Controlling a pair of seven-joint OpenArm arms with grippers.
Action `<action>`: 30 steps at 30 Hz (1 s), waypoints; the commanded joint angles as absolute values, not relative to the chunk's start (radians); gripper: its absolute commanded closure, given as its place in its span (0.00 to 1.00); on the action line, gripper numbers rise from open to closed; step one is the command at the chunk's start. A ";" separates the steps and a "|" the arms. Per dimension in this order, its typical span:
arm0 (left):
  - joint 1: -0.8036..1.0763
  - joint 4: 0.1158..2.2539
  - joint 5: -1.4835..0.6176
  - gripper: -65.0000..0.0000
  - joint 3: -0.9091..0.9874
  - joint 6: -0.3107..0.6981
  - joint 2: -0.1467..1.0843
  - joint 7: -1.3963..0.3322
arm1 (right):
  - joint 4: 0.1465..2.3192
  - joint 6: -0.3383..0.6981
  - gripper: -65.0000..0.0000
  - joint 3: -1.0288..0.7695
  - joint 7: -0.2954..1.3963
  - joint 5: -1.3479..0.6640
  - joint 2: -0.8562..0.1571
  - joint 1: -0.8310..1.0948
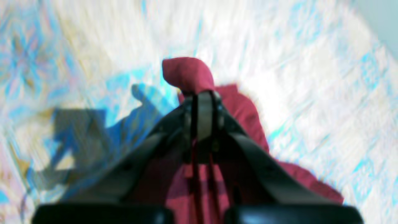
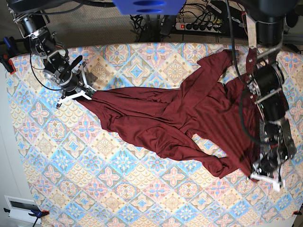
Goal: Layout the t-shirt on the table in an organized manner, then fold the t-shirt properly
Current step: 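Pull the shoulder with the left gripper away from the right gripper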
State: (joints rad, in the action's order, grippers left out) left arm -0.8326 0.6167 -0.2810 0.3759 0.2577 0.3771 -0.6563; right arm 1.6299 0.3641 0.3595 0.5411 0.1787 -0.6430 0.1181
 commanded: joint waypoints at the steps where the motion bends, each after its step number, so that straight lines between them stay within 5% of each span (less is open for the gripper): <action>1: -0.900 0.602 -0.275 1.00 0.374 0.266 0.390 -0.621 | 1.638 0.367 1.00 0.346 0.561 0.188 -0.661 0.111; 7: -1.058 0.478 -0.150 1.00 0.374 0.265 0.429 -0.535 | 1.635 0.367 1.00 0.182 0.562 0.188 -0.661 0.111; 19: -1.003 0.479 -0.136 0.98 0.374 0.208 0.495 -0.535 | 1.636 0.367 1.00 0.038 0.628 0.189 -0.659 0.114; 27: -0.923 0.479 -0.145 0.62 0.217 0.203 0.461 -0.539 | 1.627 0.367 0.99 0.076 0.624 0.189 -0.659 0.097; 30: -0.895 0.481 -0.147 0.57 0.214 0.203 0.437 -0.544 | 1.629 0.367 0.90 0.104 0.636 0.189 -0.630 0.031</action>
